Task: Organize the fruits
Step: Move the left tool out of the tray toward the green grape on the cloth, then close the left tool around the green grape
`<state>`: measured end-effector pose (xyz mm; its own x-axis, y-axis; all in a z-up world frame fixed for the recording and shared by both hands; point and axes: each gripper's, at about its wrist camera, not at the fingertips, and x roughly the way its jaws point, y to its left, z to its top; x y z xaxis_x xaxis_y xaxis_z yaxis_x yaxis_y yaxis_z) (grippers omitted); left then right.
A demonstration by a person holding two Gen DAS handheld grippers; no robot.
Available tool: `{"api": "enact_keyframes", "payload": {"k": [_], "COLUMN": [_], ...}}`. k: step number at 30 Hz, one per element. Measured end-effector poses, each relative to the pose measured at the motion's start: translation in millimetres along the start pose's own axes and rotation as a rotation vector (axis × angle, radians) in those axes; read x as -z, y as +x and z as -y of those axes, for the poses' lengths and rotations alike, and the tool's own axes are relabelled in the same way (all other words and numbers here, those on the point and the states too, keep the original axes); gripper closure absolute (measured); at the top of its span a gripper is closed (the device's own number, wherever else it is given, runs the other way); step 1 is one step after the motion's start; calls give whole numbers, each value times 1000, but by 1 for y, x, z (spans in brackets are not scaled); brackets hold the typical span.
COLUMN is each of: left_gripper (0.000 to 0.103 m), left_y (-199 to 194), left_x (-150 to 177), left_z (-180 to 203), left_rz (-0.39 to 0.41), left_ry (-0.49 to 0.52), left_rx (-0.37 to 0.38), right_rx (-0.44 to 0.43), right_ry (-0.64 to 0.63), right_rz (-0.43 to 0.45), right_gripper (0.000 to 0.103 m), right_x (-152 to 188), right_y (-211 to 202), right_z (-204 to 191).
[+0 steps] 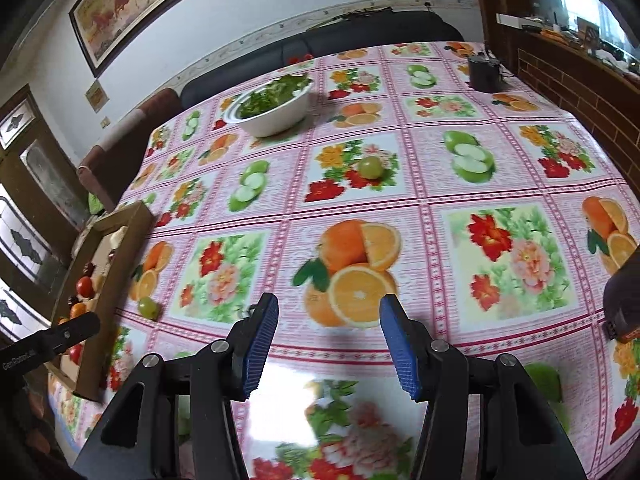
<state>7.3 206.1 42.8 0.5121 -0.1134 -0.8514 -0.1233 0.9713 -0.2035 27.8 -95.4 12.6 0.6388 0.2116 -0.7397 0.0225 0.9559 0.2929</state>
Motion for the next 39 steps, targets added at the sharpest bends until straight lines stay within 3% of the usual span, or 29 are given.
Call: {"api": "enact_keyframes", "payload": {"k": [7,20,26,27,30,32,33,39], "left_gripper": [53,53,53,57,81,81,81,81], "left_y": [20,60,61,61,62,62,61,51], "left_x": [-9,-14,-12,-12,-12,-13,-13,-10], "left_z": [-6,15,19,19,20,19,18,14], "left_rz": [-40,-85,-57,-50,-38,-39,-39,-36], "left_ry": [-28,61,96,100,120,120,119,113], "left_rx": [97,31,5,0,-20,-10,-5,17], "right_rx": [29,84,123,128,140,156,156,102], "right_ry": [-17,-42,-82,-88,-102,-125,-138,-154], "right_rz": [7,54,34,27,2,1,0,1], "right_gripper": [47,49,49,50,58,64,76,79], "right_x": [-13,-66,-88,-90,-92,-92,-92,-82], "right_y": [13,56,84,88,99,102,103,90], "right_z": [8,22,20,19,18,14,12,-3]}}
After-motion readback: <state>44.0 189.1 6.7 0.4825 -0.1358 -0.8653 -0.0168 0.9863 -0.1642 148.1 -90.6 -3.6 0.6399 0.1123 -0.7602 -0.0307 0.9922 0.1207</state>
